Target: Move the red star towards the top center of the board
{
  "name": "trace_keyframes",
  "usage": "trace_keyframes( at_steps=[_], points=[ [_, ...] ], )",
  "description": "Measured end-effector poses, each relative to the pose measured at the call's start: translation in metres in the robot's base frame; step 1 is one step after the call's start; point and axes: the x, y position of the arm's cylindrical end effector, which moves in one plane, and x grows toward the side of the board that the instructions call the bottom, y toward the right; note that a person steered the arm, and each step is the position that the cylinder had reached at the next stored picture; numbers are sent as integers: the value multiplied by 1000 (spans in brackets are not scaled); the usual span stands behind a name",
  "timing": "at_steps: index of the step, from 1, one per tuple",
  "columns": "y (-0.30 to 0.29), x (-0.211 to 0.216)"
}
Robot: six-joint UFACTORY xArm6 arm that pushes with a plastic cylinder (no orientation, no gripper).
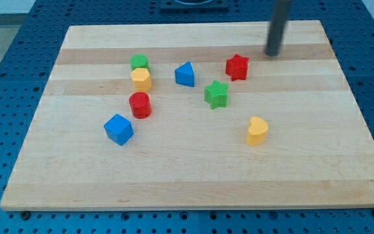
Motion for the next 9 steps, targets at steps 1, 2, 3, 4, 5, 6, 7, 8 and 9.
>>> trace_keyframes(
  at_steps=[1, 2, 3, 4, 5, 6, 7, 8, 9],
  points=[
    [9, -16],
    [7, -41],
    [-66, -34],
    [-106, -37],
    [-46, -44],
    [53, -45],
    [65, 22],
    [70, 74],
    [31, 28]
  ],
)
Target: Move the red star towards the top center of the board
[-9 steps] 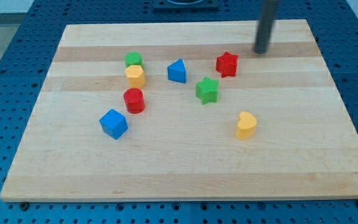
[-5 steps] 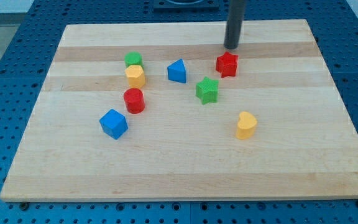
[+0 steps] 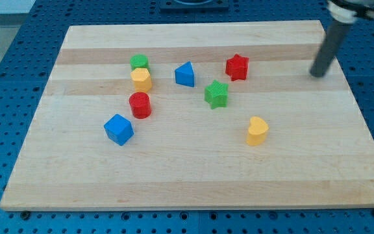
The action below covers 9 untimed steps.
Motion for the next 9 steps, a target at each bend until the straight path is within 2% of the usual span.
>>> trace_keyframes(
  at_steps=[1, 2, 4, 5, 6, 7, 8, 9],
  points=[
    [-26, -41],
    [-24, -36],
    [48, 83],
    [12, 110],
    [-76, 92],
    [-128, 19],
    [-143, -51],
    [-141, -60]
  ],
)
